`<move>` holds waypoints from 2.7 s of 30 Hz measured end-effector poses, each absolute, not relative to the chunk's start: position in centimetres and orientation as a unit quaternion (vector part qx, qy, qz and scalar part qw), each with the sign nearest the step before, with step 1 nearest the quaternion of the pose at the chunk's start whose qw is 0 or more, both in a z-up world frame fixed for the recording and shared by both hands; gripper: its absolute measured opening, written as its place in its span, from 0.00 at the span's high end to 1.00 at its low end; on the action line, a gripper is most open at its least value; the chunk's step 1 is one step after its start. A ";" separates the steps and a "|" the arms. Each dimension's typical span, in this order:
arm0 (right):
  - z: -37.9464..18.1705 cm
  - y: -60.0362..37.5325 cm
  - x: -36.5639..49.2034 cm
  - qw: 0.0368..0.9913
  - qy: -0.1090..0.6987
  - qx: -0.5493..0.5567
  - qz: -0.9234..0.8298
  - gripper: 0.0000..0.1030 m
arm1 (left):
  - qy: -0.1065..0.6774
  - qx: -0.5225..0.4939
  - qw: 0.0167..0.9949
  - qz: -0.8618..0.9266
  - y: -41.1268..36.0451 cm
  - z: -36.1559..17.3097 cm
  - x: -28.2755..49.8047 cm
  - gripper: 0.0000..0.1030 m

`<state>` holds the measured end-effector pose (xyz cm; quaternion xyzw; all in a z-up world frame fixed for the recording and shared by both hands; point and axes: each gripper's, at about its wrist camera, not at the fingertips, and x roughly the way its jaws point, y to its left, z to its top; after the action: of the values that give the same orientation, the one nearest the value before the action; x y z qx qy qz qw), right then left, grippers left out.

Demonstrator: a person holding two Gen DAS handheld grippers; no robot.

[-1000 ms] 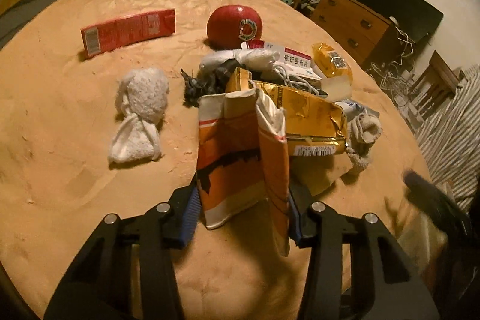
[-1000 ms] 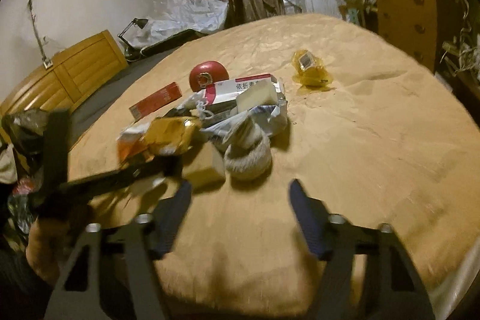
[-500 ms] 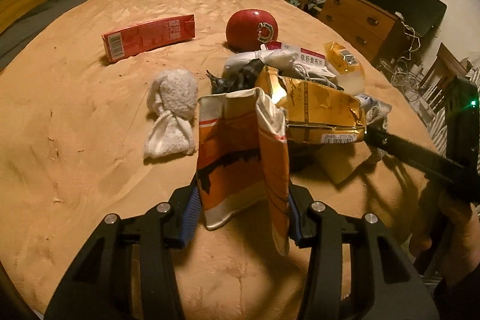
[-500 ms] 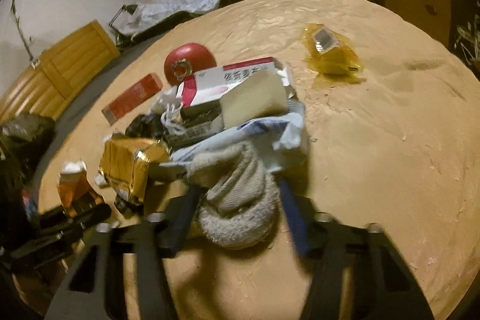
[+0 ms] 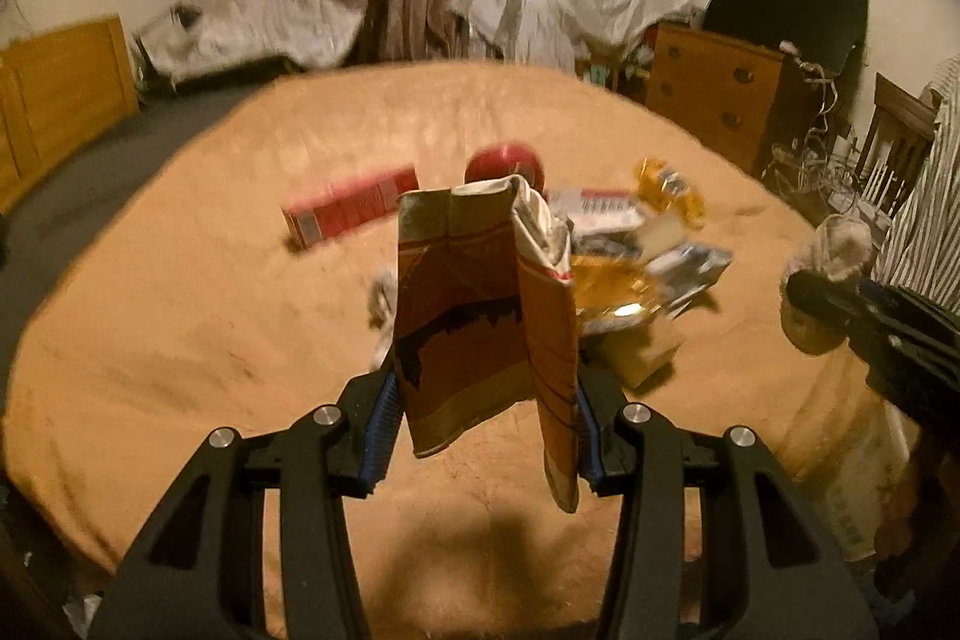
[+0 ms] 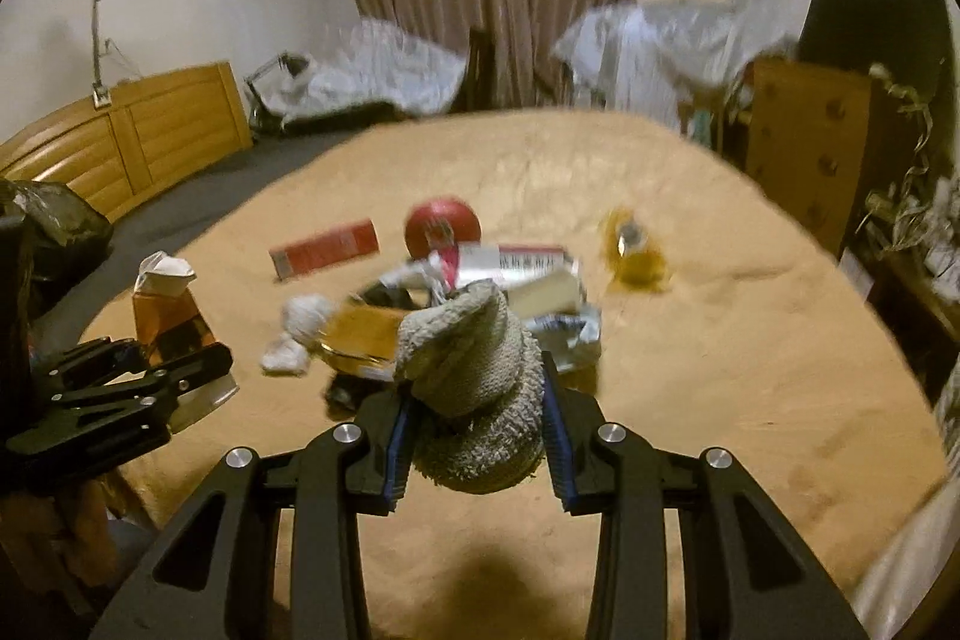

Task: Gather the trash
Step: 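Lift the snack bag and grey sock and carry both over the white bucket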

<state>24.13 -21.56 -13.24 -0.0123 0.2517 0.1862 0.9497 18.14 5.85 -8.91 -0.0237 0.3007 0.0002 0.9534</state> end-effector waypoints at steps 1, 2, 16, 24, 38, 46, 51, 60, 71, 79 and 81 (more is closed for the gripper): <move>-12.5 -21.5 22.8 0.954 0.237 -0.013 0.182 0.63 | 0.285 -0.020 0.958 0.001 5.4 -8.0 17.2 0.56; -11.9 -21.6 21.8 0.957 0.226 -0.014 0.179 0.63 | 0.267 -0.013 0.963 0.005 5.0 -7.1 16.1 0.56; -7.2 -23.9 9.9 0.985 0.108 -0.012 0.137 0.62 | 0.115 0.019 0.993 0.024 1.2 -1.9 8.1 0.55; -6.5 -24.2 7.4 0.985 0.104 -0.011 0.134 0.61 | 0.117 0.010 0.993 0.026 0.9 -1.8 7.6 0.55; -6.1 -24.5 6.9 0.986 0.116 -0.012 0.122 0.61 | 0.129 0.008 0.992 0.014 0.2 -1.8 8.0 0.55; -4.9 -28.8 6.9 0.988 0.130 -0.003 0.087 0.61 | 0.134 0.018 0.990 -0.032 -4.0 -1.6 9.2 0.55; -3.9 -34.4 6.0 0.990 0.136 0.003 0.039 0.61 | 0.138 0.019 0.987 -0.077 -7.9 -1.3 10.3 0.55; -2.4 -48.1 6.1 0.983 0.175 0.014 -0.044 0.61 | 0.169 0.038 0.967 -0.184 -17.6 -1.8 12.0 0.55; -6.8 -64.8 8.1 0.939 0.325 0.070 -0.085 0.61 | 0.265 0.060 0.912 -0.308 -28.1 -3.8 14.7 0.54; -10.0 -69.2 9.9 0.914 0.384 0.103 -0.077 0.61 | 0.339 0.076 0.874 -0.340 -32.3 -7.4 16.8 0.54; -10.6 -69.8 10.4 0.911 0.393 0.102 -0.077 0.61 | 0.347 0.079 0.870 -0.341 -32.7 -7.8 17.1 0.54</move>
<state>10.37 -69.76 -10.59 0.1016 0.3927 -0.0772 0.9108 17.11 -32.74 -7.84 0.0793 0.3471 -0.3411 0.8700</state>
